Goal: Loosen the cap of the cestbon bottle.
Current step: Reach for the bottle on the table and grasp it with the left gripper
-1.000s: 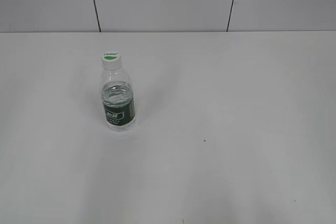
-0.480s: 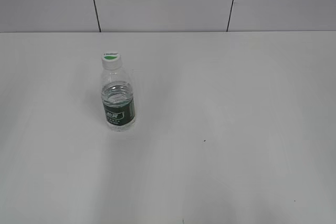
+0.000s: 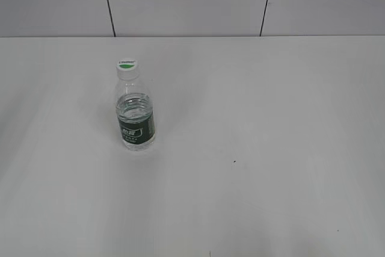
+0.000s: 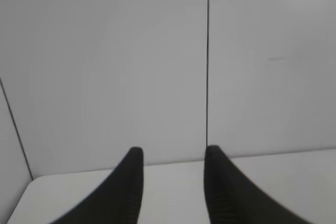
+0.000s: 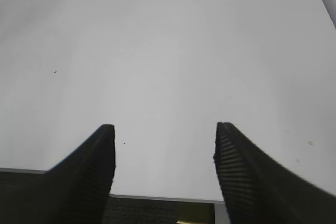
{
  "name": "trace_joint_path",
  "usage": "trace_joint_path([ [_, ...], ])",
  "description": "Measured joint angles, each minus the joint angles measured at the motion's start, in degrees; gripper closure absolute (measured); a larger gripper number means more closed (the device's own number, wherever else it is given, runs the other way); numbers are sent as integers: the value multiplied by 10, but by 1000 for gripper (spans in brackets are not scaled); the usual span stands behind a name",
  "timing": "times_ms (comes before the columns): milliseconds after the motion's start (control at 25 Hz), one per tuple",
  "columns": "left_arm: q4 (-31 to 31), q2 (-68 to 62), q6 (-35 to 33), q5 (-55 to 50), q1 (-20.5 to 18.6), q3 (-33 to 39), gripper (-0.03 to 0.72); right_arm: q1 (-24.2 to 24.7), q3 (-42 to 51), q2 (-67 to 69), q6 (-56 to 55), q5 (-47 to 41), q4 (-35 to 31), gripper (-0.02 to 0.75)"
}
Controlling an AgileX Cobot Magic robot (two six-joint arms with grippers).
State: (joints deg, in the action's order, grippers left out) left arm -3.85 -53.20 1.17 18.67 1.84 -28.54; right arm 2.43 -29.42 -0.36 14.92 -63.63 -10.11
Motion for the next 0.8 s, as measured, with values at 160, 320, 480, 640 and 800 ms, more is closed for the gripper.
trace_joint_path([
  [160, -5, -76, 54, 152, 0, 54, 445, 0, 0, 0, 0, 0, 0, 275],
  [320, -59, -165, 103, 271, 0, 106, 445, 0, 0, 0, 0, 0, 1, 275],
  [480, -133, -276, 121, 356, 0, 114, 445, 0, 0, 0, 0, 0, 1, 275],
  [640, -218, -372, 124, 428, 0, 114, 445, 0, 0, 0, 0, 0, 1, 275],
  [800, -285, -457, 125, 491, 0, 114, 445, 0, 0, 0, 0, 0, 1, 276],
])
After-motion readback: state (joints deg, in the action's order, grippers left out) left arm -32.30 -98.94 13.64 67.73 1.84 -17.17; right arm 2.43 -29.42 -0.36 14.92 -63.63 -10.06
